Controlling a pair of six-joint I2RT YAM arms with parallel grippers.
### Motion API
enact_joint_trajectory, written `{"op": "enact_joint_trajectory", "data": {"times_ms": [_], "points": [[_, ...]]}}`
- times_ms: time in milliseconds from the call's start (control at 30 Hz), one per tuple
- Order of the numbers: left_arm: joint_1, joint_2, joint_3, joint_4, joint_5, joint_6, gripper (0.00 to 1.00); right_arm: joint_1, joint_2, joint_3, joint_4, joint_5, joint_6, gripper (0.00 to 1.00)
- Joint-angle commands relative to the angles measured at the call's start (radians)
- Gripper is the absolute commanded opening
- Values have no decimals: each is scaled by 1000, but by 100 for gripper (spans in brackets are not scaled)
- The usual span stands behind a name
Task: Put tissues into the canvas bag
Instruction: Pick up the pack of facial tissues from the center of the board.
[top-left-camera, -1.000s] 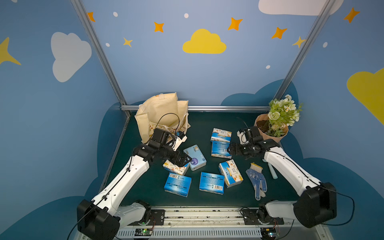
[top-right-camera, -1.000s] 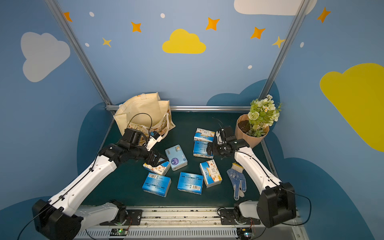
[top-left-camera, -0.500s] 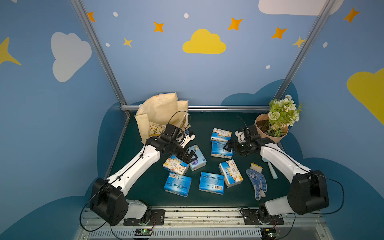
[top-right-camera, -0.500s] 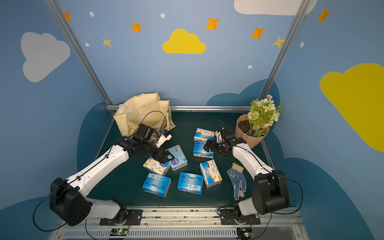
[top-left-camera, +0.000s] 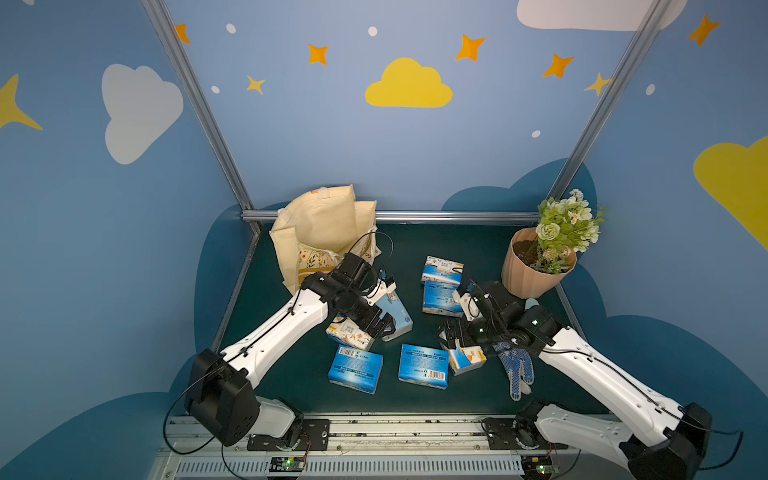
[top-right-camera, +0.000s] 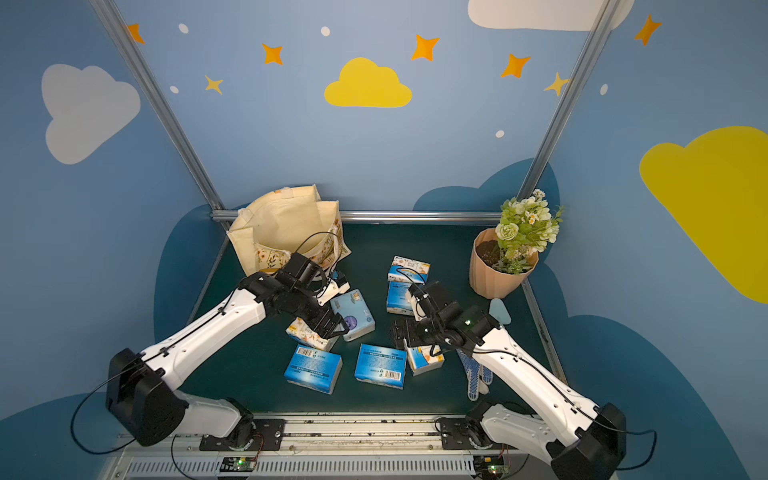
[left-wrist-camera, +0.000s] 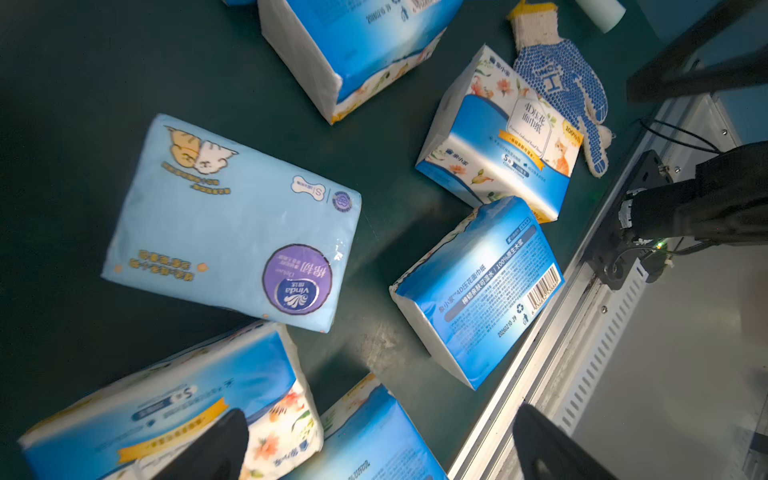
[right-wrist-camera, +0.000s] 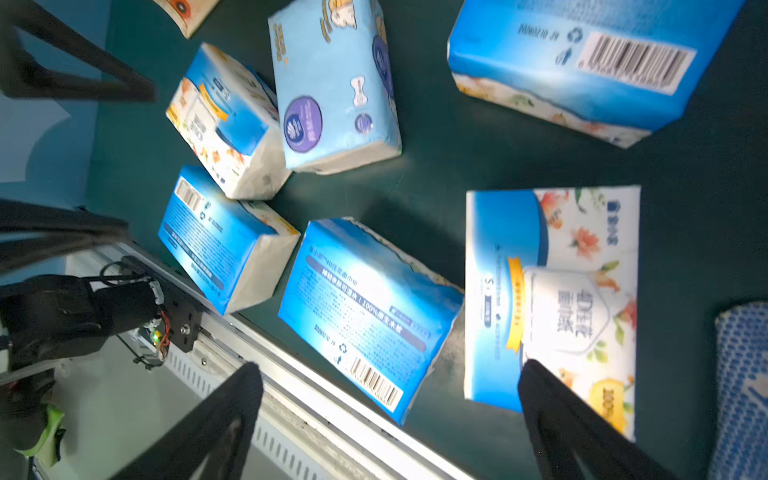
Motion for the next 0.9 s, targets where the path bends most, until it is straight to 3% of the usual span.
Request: {"op": "enact_joint_trajectory", "data": {"times_ms": [0,133,300,500,867], "points": [[4,-70,-16,-25,-40,4,100,108,15,-23,-86,122,120,97],[1,-104,-57,-20,42,-13,100,218,37,-29,-163,186,258,97],[-10,-88,-77,1,51,0,100,208,-8,-48,-216,369,325,97],[-9,-90,-89,14,65,-4,100,-39,-9,-112,-85,271,156,97],[-12,-88,-94,15,103,-6,100,-127,173,-9,6,148,-128,97]]}}
